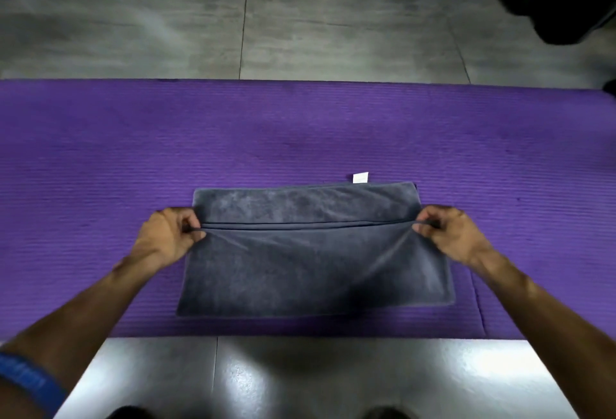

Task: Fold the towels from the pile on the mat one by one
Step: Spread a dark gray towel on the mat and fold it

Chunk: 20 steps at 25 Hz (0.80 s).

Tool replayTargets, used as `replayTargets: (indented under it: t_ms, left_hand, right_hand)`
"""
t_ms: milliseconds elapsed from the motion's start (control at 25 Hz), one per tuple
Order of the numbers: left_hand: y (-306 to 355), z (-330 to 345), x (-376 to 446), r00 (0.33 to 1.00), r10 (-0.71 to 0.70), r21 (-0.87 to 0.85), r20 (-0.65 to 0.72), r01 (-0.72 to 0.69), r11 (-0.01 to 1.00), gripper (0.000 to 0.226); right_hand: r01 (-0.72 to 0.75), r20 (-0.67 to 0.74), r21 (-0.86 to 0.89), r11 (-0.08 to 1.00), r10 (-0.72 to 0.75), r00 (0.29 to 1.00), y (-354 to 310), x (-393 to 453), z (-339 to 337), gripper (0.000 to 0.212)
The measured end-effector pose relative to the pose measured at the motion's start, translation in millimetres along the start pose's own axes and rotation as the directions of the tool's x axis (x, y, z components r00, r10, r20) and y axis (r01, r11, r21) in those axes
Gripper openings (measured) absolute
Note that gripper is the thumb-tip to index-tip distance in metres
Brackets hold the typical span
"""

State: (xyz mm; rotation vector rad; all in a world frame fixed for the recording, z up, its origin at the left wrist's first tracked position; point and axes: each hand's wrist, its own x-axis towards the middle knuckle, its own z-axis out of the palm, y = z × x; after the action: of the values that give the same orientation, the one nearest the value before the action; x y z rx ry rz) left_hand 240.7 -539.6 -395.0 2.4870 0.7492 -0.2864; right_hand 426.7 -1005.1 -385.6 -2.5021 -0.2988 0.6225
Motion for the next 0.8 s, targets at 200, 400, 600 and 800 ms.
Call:
replayTargets:
  t_ms: [200, 400, 600, 800]
  left_hand:
    - [2.3, 2.8, 0.3, 0.984, -0.176, -0.363, -0.006, 0.162, 0.918, 0.024]
    - [2.6, -6.5, -3.1, 0.951, -0.245, -0.446, 0.19, 0.306, 0.841, 0.014]
    - [13.1, -25.1, 2.1, 0.932, -0.289, -0.717, 0.219, 0.355, 0.6, 0.022]
    - [32.1, -20.6, 32.5, 0.916, -0.397, -0.687, 0.053, 0.322, 0.651, 0.028]
  right_hand:
    - [0.052, -0.065, 0.079, 0.995, -0.047, 0.997, 8.4, -3.4, 10.3, 0.026]
    - [-0.115, 0.131, 0.241, 0.964, 0.085, 0.988, 3.4, 6.7, -14.2, 0.024]
    - [-0.321, 0.211, 0.544, 0.775, 0.243, 0.947, -12.4, 25.9, -40.5, 0.052]
    - [-0.241, -0.059, 0.564, 0.79, 0.33, 0.942, -33.3, 59.6, -21.8, 0.015]
